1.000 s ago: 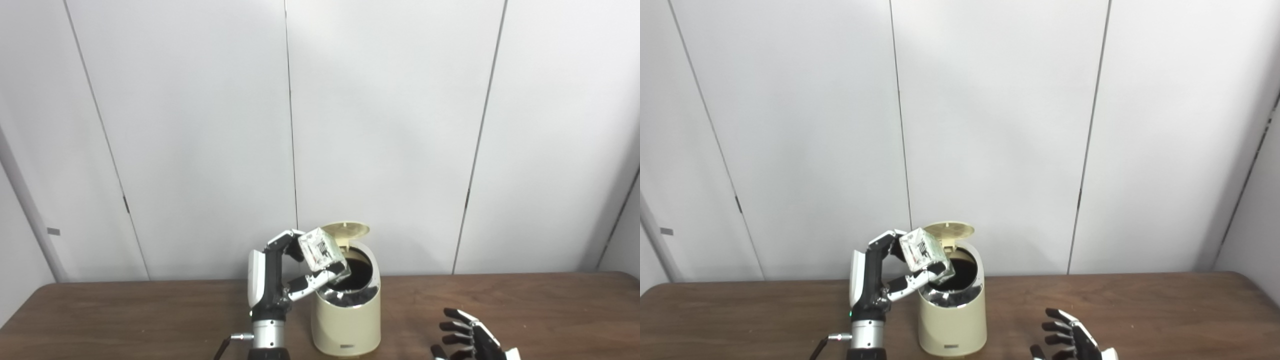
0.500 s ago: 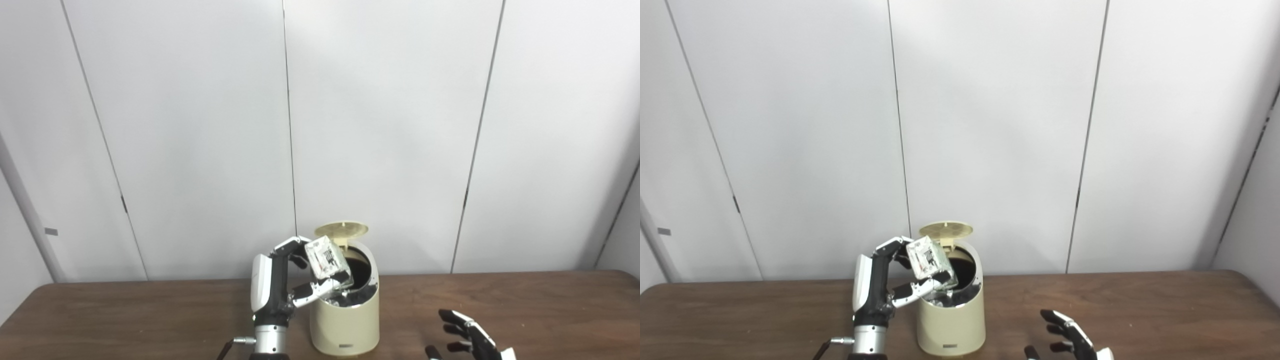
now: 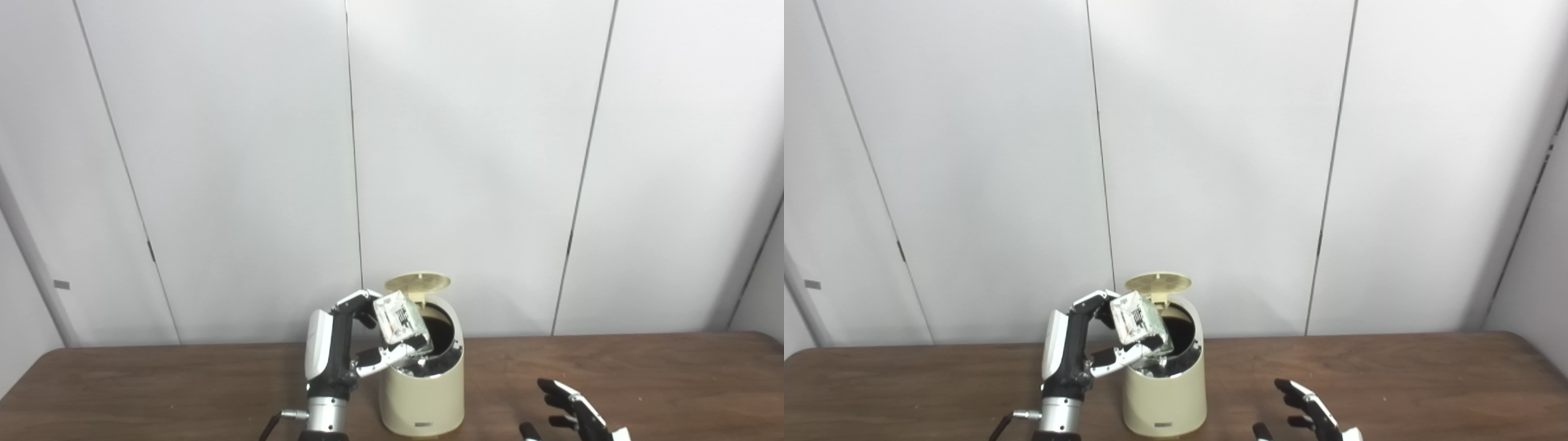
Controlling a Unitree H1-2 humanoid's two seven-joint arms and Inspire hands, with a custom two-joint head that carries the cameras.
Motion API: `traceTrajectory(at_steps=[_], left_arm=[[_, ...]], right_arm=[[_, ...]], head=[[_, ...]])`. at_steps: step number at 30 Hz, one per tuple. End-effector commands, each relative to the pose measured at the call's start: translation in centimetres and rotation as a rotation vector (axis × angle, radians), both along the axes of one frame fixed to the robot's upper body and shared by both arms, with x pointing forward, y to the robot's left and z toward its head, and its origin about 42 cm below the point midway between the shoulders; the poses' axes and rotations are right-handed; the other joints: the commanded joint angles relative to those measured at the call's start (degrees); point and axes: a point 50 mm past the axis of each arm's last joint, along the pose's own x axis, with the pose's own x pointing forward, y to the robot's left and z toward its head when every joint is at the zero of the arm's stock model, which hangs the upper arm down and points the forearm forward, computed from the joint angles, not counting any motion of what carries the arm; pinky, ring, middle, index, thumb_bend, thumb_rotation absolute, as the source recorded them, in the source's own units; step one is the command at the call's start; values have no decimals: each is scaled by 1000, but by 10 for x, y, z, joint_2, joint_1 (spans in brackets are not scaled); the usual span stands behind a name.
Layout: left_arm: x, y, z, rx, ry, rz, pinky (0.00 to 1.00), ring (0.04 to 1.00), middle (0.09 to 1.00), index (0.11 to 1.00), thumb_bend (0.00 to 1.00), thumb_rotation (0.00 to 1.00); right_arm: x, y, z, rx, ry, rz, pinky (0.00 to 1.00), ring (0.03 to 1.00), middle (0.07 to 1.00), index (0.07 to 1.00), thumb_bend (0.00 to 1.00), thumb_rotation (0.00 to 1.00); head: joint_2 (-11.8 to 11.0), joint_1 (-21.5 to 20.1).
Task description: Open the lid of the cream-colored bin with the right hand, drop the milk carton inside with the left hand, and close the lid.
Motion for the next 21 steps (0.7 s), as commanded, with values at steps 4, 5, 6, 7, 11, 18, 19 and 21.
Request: traceTrajectory(at_steps=[4, 5, 6, 7, 11, 18, 19, 21], left_arm=[[5, -1, 13, 12, -22, -29, 505, 544, 554, 550, 897, 192], [5, -1, 13, 10, -16, -32, 512, 549, 559, 559, 948, 210], [5, 0, 12, 7, -12, -33, 543, 570, 575, 579, 980, 237], [5, 0, 12, 6, -9, -34, 559, 580, 583, 589, 991, 246], [6, 0, 13, 4, -13, -28, 573, 591, 601, 609, 1000, 264], [6, 0, 12, 6, -2, -38, 582, 600, 618, 628, 1000, 289], [6, 0, 12, 6, 1, -41, 589, 605, 624, 634, 1000, 308], [5, 0, 11, 5, 5, -46, 596, 611, 630, 642, 1000, 335]], right_arm=[[-20, 7, -26, 12, 52, -3, 665, 765, 783, 745, 214, 260], [-20, 8, -26, 12, 52, -2, 667, 766, 784, 744, 215, 270], [-20, 8, -26, 12, 52, -2, 672, 769, 785, 744, 212, 245], [-20, 8, -26, 13, 52, -1, 673, 770, 784, 744, 211, 227], [-20, 8, -26, 5, 60, -3, 684, 778, 791, 750, 210, 238], [-21, 8, -27, 8, 55, -2, 689, 779, 789, 754, 214, 267], [-21, 8, -27, 10, 54, -1, 691, 780, 791, 755, 215, 266], [-21, 8, -27, 9, 56, 0, 692, 781, 792, 756, 215, 265]], head=[[0, 0], [0, 0], [-1, 0], [-1, 0], [-1, -1], [0, 0], [0, 0], [0, 0]])
